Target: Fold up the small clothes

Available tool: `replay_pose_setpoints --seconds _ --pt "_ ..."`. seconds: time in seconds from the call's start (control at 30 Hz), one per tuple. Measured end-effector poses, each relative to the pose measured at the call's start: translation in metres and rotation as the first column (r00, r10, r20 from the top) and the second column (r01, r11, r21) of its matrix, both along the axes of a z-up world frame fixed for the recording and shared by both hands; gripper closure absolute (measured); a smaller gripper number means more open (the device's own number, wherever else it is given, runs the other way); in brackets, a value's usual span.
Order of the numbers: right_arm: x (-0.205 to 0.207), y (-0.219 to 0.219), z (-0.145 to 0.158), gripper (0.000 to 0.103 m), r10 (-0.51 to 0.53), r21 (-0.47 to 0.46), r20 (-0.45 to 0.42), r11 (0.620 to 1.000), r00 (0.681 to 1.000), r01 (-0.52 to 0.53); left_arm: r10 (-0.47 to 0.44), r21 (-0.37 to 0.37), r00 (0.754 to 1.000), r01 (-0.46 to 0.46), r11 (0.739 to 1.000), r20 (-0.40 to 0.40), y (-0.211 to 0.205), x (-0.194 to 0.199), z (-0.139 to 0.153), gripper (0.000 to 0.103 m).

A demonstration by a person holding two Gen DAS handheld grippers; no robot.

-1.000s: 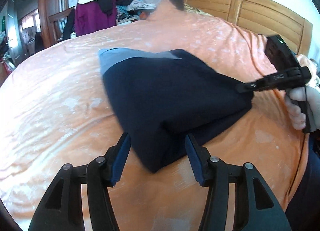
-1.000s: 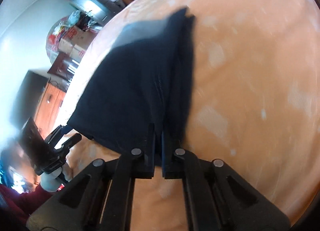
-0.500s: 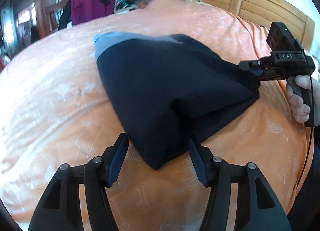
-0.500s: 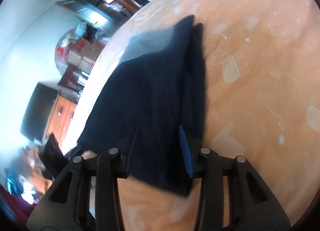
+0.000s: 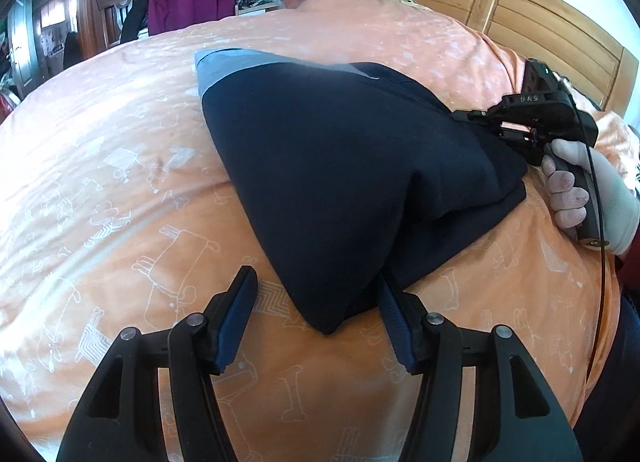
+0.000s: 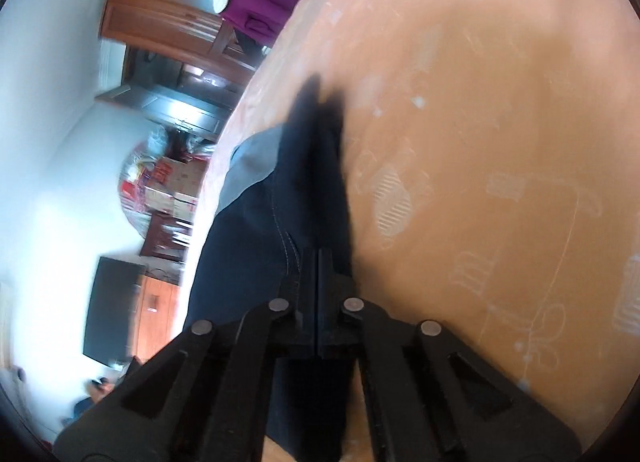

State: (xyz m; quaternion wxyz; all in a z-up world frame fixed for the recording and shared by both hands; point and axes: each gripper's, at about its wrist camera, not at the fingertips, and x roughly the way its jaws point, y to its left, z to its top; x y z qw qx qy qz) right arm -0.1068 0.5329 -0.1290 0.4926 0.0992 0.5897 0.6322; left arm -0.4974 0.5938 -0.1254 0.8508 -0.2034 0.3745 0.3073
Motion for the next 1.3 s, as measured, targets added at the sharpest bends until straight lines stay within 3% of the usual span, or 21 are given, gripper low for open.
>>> replay_pose_setpoints --seconds 0.1,0.27,0.33,0.4,0.47,0.57,0.63,0.7,0.77,0.83,0.9,1.0,1.03,1.1,1.17,1.3 --pt "-0.013 0.003 0.01 0.102 0.093 0.011 0.036 0.996 0.995 -0.093 0.0 0.0 1.0 0.0 1.0 -0.01 -0.001 0.001 0.0 0.041" --pt "-0.01 -0.024 0.041 0.096 0.082 0.035 0.114 0.996 0.99 -0.086 -0.015 0.055 1.0 0.016 0.998 -0.01 -0.012 -0.001 0.013 0.038" --pt "-0.015 -0.036 0.047 0.065 0.102 0.033 0.128 0.994 0.986 -0.107 -0.02 0.064 1.0 0.021 0.998 -0.012 -0.016 -0.001 0.015 0.036" --pt "-0.027 -0.048 0.049 0.058 0.138 0.018 0.15 0.99 0.979 -0.142 -0.021 0.062 1.0 0.023 0.998 -0.021 -0.016 0.001 0.013 0.036" --pt "-0.043 -0.052 0.045 0.058 0.184 -0.012 0.171 0.983 0.968 -0.185 -0.014 0.067 1.0 0.016 0.998 -0.023 -0.012 0.003 0.013 0.036" --pt "-0.058 -0.048 0.036 0.06 0.208 -0.047 0.225 0.978 0.952 -0.202 -0.012 0.043 1.0 0.013 0.999 -0.022 -0.003 0.007 0.01 0.05" --pt "-0.056 -0.042 0.026 0.102 0.187 -0.079 0.253 0.982 0.949 -0.173 -0.018 0.034 0.999 0.019 0.999 -0.029 0.001 0.008 0.007 0.062" --pt "-0.046 -0.041 0.011 0.103 0.173 -0.085 0.206 0.984 0.963 -0.158 -0.021 0.056 0.998 0.025 0.998 -0.054 0.004 0.007 0.008 0.072" --pt "-0.045 -0.042 0.008 0.103 0.183 -0.083 0.219 0.982 0.959 -0.169 -0.043 0.078 0.993 0.052 0.996 -0.107 0.004 0.003 0.008 0.073" --pt "-0.048 -0.041 0.007 0.103 0.192 -0.089 0.243 0.981 0.951 -0.175 -0.074 0.138 0.979 0.101 0.985 -0.19 0.0 -0.001 0.0 0.067" --pt "-0.046 -0.041 0.008 0.103 0.191 -0.085 0.247 0.981 0.95 -0.175 -0.056 0.133 0.982 0.081 0.988 -0.182 0.003 -0.007 -0.002 0.06" --pt "-0.047 -0.042 0.007 0.103 0.19 -0.079 0.247 0.981 0.95 -0.175 -0.021 0.146 0.983 0.048 0.988 -0.182 -0.001 -0.014 -0.002 0.06" --pt "-0.048 -0.042 0.007 0.103 0.192 -0.077 0.246 0.981 0.95 -0.179 -0.02 0.136 0.984 0.045 0.99 -0.178 -0.003 -0.018 -0.001 0.061" --pt "-0.047 -0.043 0.004 0.103 0.193 -0.064 0.243 0.981 0.951 -0.183 -0.041 0.105 0.986 0.059 0.993 -0.161 -0.01 -0.026 0.006 0.076" --pt "-0.049 -0.043 0.003 0.103 0.194 -0.055 0.247 0.981 0.949 -0.186 -0.053 0.104 0.989 0.068 0.992 -0.137 -0.019 -0.037 0.021 0.077" --pt "-0.049 -0.045 0.003 0.103 0.189 -0.047 0.245 0.982 0.951 -0.183 -0.036 0.184 0.999 0.03 0.983 0.029 -0.011 -0.034 0.077 0.077"
